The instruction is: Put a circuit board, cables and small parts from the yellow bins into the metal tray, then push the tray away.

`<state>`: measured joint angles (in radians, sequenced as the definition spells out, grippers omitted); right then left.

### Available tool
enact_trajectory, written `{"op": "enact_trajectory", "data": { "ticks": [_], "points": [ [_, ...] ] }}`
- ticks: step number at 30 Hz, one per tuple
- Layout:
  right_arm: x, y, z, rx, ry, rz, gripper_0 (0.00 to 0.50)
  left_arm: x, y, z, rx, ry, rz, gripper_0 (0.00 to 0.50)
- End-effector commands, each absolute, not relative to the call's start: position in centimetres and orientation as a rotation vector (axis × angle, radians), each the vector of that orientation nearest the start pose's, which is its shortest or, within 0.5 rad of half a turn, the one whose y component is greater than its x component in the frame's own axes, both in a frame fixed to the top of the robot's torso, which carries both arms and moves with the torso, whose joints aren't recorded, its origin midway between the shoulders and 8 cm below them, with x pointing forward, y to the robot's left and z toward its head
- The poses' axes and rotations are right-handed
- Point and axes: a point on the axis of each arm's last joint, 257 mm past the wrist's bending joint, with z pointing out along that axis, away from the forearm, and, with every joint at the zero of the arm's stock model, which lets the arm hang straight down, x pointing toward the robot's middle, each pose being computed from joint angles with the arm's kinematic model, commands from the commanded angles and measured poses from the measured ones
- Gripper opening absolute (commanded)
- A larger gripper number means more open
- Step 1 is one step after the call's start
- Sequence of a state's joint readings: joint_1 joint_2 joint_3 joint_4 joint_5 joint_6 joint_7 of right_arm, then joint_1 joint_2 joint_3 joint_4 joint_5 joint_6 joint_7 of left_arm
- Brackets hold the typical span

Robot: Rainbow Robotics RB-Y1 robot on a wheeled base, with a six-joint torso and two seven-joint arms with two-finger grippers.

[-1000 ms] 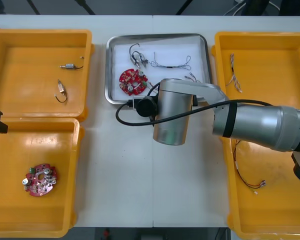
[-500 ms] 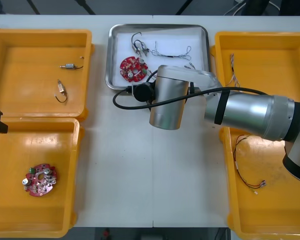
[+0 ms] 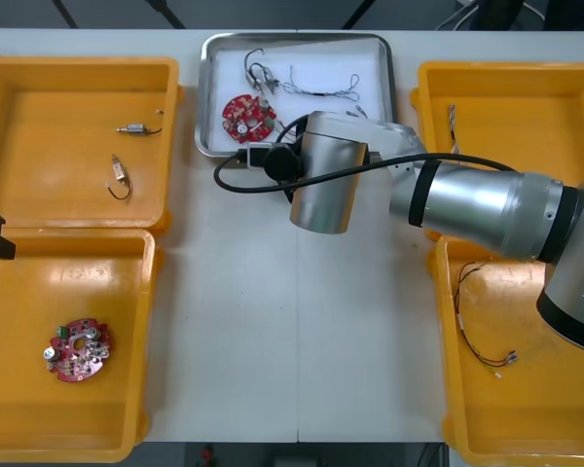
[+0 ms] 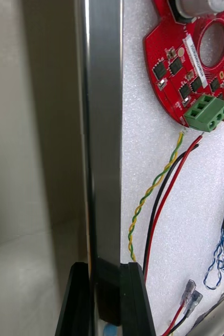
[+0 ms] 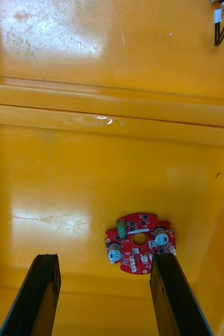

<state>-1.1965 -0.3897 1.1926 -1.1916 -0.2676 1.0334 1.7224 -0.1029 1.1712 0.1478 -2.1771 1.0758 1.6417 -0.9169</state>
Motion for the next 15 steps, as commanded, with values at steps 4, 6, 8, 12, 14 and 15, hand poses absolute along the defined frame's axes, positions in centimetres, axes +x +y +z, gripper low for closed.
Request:
{"op": "enact_trajectory", "data": {
  "ticks": [4, 6, 8, 12, 14, 15],
  "points": [
    [65.7, 0.5, -15.4, -1.53, 1.528, -0.81, 0.0, 36.6, 39.4, -14.4, -0.14, 2.691, 0.105, 0.5],
    [66.2, 0.8, -15.0, -1.526, 1.512, -0.805, 0.0, 36.6, 39.4, -14.4, -0.14, 2.691, 0.105, 0.5],
    [66.4, 0.8, -14.9, -1.525, 1.505, -0.805, 0.0, 36.6, 39.4, -14.4, -0.14, 2.691, 0.105, 0.5],
    [66.3, 0.9, -14.8, -1.526, 1.503, -0.804, 0.094, 36.6, 39.4, -14.4, -0.14, 2.691, 0.105, 0.5],
    [66.2, 0.9, -14.8, -1.528, 1.504, -0.808, 0.323, 36.6, 39.4, -14.4, -0.14, 2.691, 0.105, 0.5],
    [66.2, 0.8, -14.9, -1.53, 1.509, -0.814, 0.448, 36.6, 39.4, -14.4, -0.14, 2.691, 0.105, 0.5]
  ]
}}
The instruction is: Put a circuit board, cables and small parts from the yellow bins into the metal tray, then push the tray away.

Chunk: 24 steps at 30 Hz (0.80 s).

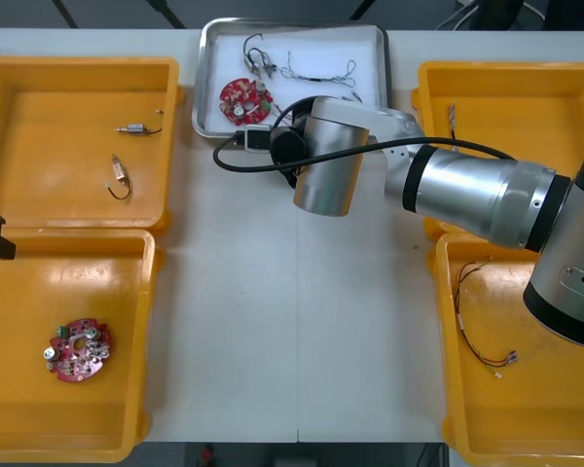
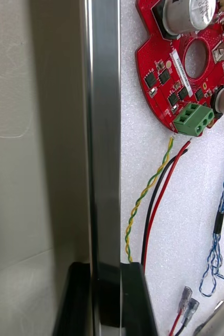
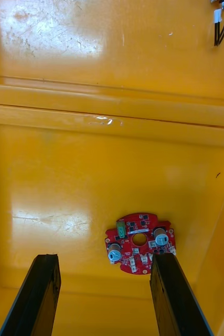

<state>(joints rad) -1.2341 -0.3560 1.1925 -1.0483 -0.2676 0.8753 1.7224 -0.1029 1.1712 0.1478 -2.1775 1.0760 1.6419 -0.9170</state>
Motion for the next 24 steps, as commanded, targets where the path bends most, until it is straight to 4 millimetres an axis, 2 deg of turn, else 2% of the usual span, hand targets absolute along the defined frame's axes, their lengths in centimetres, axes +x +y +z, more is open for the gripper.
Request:
{"op": "enact_trajectory", "data": {
  "ticks": [1, 5, 15, 21, 24],
  "points": [
    [66.1, 0.6, -14.9, -1.534, 1.514, -0.827, 0.5, 36.6, 39.4, -14.4, -0.14, 2.691, 0.105, 0.5],
    [65.1, 0.8, -14.9, -1.55, 1.529, -0.847, 0.5, 36.6, 39.4, -14.4, -0.14, 2.691, 0.105, 0.5],
    [62.1, 0.8, -11.5, -1.541, 1.588, -0.895, 0.5, 36.6, 39.4, -14.4, -0.14, 2.691, 0.105, 0.5],
    [59.2, 0.2, -9.6, -1.532, 1.721, -0.763, 0.5, 36.6, 39.4, -14.4, -0.14, 2.691, 0.105, 0.5],
    [57.4, -1.2, -9.0, -1.524, 1.823, -0.708, 0.5, 36.6, 39.4, -14.4, -0.14, 2.691, 0.105, 0.5]
  ]
}}
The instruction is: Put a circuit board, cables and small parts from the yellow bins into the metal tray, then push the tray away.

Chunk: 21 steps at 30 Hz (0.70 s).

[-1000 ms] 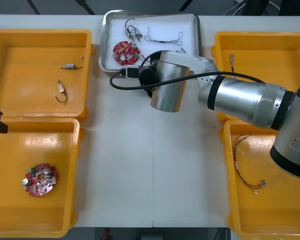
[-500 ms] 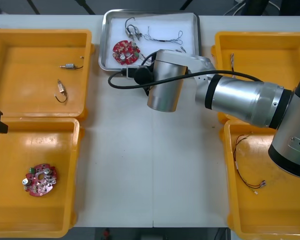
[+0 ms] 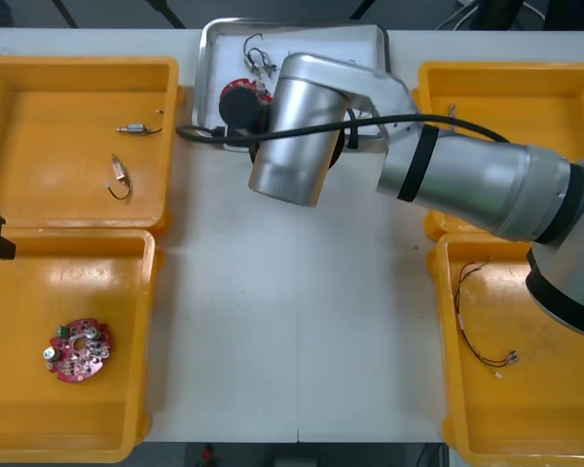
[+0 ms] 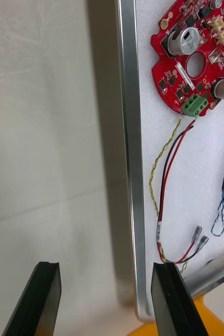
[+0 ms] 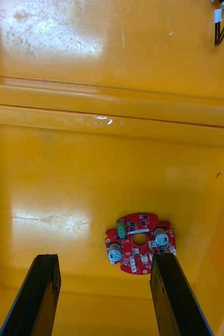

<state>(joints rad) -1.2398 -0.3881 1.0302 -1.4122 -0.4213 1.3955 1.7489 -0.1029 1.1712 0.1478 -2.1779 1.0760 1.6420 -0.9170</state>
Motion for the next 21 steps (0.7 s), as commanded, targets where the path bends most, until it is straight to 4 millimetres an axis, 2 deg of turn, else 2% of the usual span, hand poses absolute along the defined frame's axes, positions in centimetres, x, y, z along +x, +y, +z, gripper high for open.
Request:
{"op": "enact_trajectory", "data": {
  "ticks": [1, 9, 15, 21],
  "points": [
    [56.6, -1.9, -9.0, -1.521, 1.867, -0.689, 0.5, 36.6, 39.4, -14.4, -0.14, 2.691, 0.105, 0.5],
    [53.1, -6.1, -9.5, -1.436, 2.063, -0.588, 0.5, 36.6, 39.4, -14.4, -0.14, 2.691, 0.105, 0.5],
    [50.4, -10.2, -9.7, -1.29, 2.199, -0.571, 0.5, 36.6, 39.4, -14.4, -0.14, 2.691, 0.105, 0.5],
    [48.3, -13.6, -9.3, -1.098, 2.375, -0.35, 0.5, 36.6, 39.4, -14.4, -0.14, 2.691, 0.105, 0.5]
  ]
}}
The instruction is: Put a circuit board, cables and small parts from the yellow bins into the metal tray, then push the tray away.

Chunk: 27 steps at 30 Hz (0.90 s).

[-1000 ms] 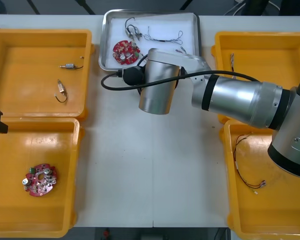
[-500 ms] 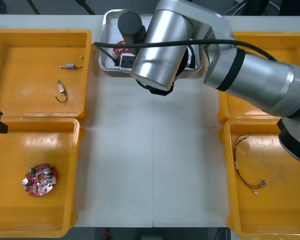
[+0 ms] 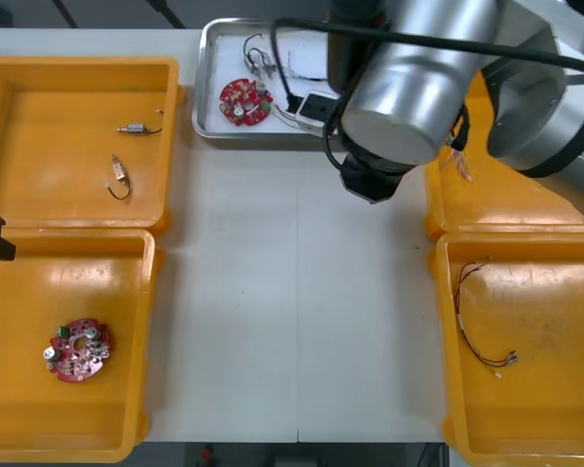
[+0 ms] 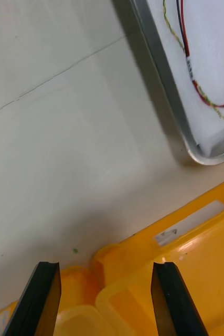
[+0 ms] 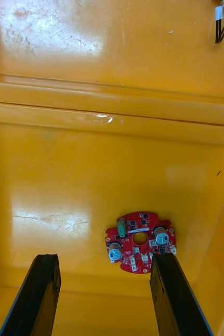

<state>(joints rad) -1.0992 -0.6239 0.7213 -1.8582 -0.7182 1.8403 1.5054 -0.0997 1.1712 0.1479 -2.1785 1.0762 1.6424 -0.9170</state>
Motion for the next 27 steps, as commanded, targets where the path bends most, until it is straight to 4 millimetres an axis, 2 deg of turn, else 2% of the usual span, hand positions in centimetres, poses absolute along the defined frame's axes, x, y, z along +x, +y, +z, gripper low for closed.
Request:
{"op": "enact_trajectory", "data": {
  "ticks": [1, 7, 15, 24, 27],
  "points": [
    [48.1, -14.4, -9.0, -1.06, 2.4, -0.315, 0.5, 36.6, 39.4, -14.4, -0.14, 2.691, 0.105, 0.5],
    [46.6, -19.4, -7.7, -0.875, 2.522, -0.229, 0.5, 36.6, 39.4, -14.4, -0.14, 2.691, 0.105, 0.5],
    [44.1, -25.6, -7.1, -0.596, 2.629, -0.164, 0.5, 36.6, 39.4, -14.4, -0.14, 2.691, 0.105, 0.5],
    [41.6, -30.5, -7.1, -0.378, 2.632, -0.066, 0.5, 36.6, 39.4, -14.4, -0.14, 2.691, 0.105, 0.5],
    [40.6, -33.0, -7.3, -0.275, 2.635, -0.023, 0.5, 36.6, 39.4, -14.4, -0.14, 2.691, 0.105, 0.5]
  ]
}}
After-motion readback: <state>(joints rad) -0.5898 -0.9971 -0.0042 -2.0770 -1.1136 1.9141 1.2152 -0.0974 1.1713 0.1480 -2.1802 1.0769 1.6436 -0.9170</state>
